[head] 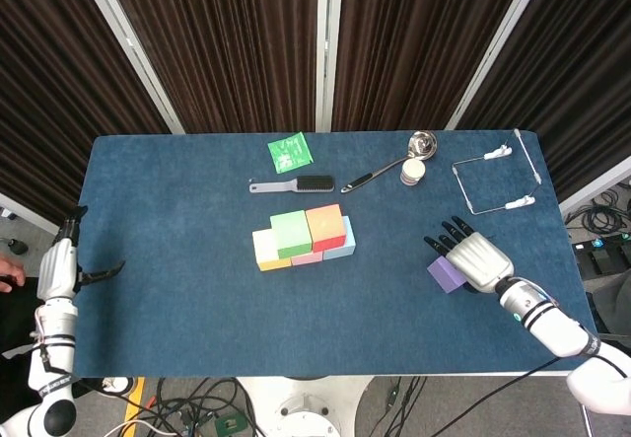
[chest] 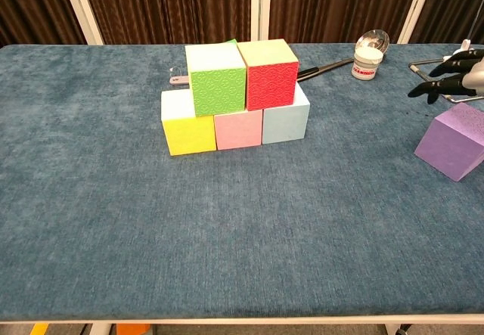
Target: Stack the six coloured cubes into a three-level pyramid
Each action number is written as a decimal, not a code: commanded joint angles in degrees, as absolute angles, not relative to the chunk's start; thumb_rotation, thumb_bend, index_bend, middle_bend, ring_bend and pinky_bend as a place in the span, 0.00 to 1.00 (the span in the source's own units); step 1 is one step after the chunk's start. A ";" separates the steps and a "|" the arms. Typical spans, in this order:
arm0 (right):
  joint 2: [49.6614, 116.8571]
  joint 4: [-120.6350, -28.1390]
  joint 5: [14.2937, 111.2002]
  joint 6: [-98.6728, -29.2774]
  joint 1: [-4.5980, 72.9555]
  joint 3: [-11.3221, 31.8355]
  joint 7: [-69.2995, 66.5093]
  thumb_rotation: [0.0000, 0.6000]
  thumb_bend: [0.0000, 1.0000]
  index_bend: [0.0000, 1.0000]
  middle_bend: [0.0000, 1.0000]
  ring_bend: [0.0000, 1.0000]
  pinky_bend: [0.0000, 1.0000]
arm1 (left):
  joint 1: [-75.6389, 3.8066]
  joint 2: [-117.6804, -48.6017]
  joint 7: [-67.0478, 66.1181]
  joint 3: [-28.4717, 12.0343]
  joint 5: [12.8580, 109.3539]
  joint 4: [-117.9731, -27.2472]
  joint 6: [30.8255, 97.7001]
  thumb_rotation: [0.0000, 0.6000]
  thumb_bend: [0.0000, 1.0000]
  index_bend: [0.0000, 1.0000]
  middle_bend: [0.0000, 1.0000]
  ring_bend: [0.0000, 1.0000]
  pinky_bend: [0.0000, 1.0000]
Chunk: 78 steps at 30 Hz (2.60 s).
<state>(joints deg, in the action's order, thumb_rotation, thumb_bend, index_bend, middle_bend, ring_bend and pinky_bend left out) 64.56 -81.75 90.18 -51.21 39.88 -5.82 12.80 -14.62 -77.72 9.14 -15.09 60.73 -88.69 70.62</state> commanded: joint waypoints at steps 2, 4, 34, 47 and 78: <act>65.16 -81.23 92.24 -53.59 39.13 -5.81 9.60 1.00 0.09 0.00 0.41 0.00 0.00 | -14.72 -77.67 9.07 -15.12 60.88 -88.84 70.50 1.00 0.14 0.05 0.00 0.00 0.11; 64.70 -81.72 92.51 -54.28 38.90 -5.57 8.93 1.00 0.10 0.00 0.46 0.02 0.00 | -14.75 -77.64 9.12 -15.13 61.04 -88.98 70.49 1.00 0.14 0.05 0.00 0.00 0.11; 52.18 -111.93 25.71 -40.85 78.35 10.90 39.82 1.00 0.12 0.00 0.64 0.10 0.00 | -11.35 -78.21 12.51 -13.78 68.81 -81.87 79.21 1.00 0.14 0.05 0.01 0.00 0.11; 59.22 -108.02 1.30 -43.91 96.83 5.63 50.75 1.00 0.13 0.00 0.65 0.10 0.00 | -11.24 -77.98 14.66 -11.37 74.21 -75.00 79.51 1.00 0.14 0.05 0.01 0.00 0.11; 67.47 -102.43 -11.67 -46.76 106.96 1.20 56.65 1.00 0.13 0.00 0.67 0.12 0.00 | -12.63 -76.40 14.61 -3.62 87.00 -66.99 81.30 1.00 0.03 0.06 0.01 0.00 0.10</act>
<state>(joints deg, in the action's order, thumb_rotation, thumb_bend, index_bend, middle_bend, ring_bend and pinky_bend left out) 67.07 -102.62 -11.10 -46.18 106.71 1.08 56.66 -12.62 -76.38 14.60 -3.69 86.95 -67.08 81.38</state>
